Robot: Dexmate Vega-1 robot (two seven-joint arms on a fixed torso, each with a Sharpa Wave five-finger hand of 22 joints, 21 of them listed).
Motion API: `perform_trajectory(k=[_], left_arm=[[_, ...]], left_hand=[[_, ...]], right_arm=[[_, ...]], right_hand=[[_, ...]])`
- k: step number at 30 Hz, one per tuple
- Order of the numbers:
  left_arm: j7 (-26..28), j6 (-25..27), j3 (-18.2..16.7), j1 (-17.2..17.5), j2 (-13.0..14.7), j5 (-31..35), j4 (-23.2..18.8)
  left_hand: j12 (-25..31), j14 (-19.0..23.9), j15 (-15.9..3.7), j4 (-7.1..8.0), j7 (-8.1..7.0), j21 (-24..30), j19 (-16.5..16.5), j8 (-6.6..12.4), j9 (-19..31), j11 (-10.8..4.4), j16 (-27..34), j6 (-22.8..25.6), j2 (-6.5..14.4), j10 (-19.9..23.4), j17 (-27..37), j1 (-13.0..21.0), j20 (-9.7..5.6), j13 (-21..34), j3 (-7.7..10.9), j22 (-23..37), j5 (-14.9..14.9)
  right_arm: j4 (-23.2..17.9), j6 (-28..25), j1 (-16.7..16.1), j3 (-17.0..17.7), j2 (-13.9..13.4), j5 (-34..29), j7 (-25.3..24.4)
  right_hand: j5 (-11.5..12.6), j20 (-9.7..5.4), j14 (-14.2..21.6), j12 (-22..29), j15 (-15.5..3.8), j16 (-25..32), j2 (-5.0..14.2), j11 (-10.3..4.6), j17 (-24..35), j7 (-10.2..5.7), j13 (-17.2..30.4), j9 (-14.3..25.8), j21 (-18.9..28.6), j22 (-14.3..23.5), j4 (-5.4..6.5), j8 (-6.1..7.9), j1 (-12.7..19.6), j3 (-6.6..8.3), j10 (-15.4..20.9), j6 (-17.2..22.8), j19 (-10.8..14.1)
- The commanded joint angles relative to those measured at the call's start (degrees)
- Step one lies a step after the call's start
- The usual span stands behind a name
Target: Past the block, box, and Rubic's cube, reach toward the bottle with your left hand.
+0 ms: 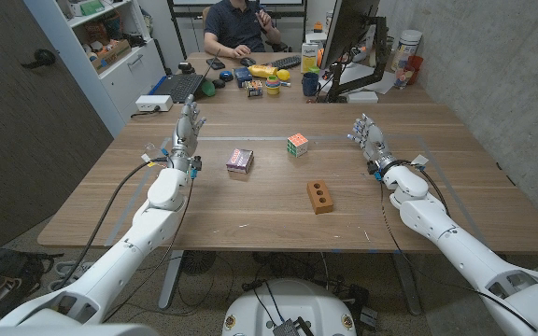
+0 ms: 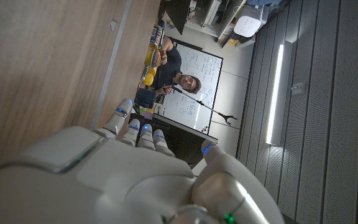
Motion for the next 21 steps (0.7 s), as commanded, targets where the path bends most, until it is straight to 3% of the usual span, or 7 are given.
perform_trajectory(k=[1, 11, 17, 21], left_arm=[[12.43, -0.08, -2.15, 2.86, 1.97, 13.25, -5.85], [24.25, 6.04, -4.55, 6.01, 3.60, 27.67, -12.22], [29.42, 12.03, -5.83, 8.02, 4.65, 34.28, -15.73], [34.32, 18.92, -6.31, 9.42, 5.07, 40.54, -18.46]], left_hand=[[-0.06, -0.53, -0.19, -0.41, -0.39, -0.45, -0.70, 0.33, 0.27, -0.07, -0.43, 0.73, 3.09, 0.52, 0.09, 0.92, 0.43, 0.27, 0.59, 0.10, 0.47], [0.11, -0.59, -0.99, -0.67, -0.42, -1.03, -1.20, 0.75, 0.41, -0.69, -0.86, 2.60, 3.51, 1.51, 0.08, 1.60, 0.50, 0.41, 1.36, 0.07, 0.62], [-0.14, -0.18, -1.59, -0.99, -0.55, -1.42, -1.33, 0.82, 0.49, -0.85, -1.11, 3.65, 4.98, 1.42, 0.02, 2.83, 0.17, 0.52, 3.07, 0.11, 0.84], [-0.17, -0.29, -2.00, -1.17, -0.57, -2.06, -2.39, 0.71, 0.54, -1.01, -1.53, 4.11, 5.70, 1.71, 0.00, 3.89, 0.17, 0.63, 4.71, 0.18, 0.90]], right_arm=[[0.89, 0.27, 0.47, -0.26, 0.23, -0.13, 0.57], [1.51, 0.12, 0.94, -0.47, 0.68, 0.06, 0.97], [1.64, 0.13, 1.04, -0.57, 0.71, -0.08, 1.01], [1.71, 0.09, 1.05, -0.65, 0.67, -0.15, 1.12]], right_hand=[[0.27, -0.05, -3.12, 0.28, 0.00, 0.29, 5.45, 0.53, 0.17, 0.56, 0.11, 0.15, -0.22, 0.16, 0.05, 0.32, 0.16, 0.10, -0.12, -0.13, -0.41], [0.27, -0.06, -3.15, 0.26, -0.09, 0.25, 5.41, 0.55, 0.18, 0.61, 0.12, 0.15, -0.37, 0.17, 0.06, 0.32, 0.09, 0.00, -0.17, -0.14, -0.48], [0.27, -0.09, -3.17, 0.26, -0.05, 0.22, 5.38, 0.64, 0.19, 0.64, 0.12, 0.15, -0.43, 0.17, 0.07, 0.31, 0.06, -0.07, -0.16, -0.18, -0.45], [0.27, -0.08, -3.18, 0.25, -0.05, 0.21, 5.36, 0.62, 0.19, 0.67, 0.12, 0.15, -0.49, 0.17, 0.08, 0.30, 0.03, -0.12, -0.17, -0.19, -0.48]])
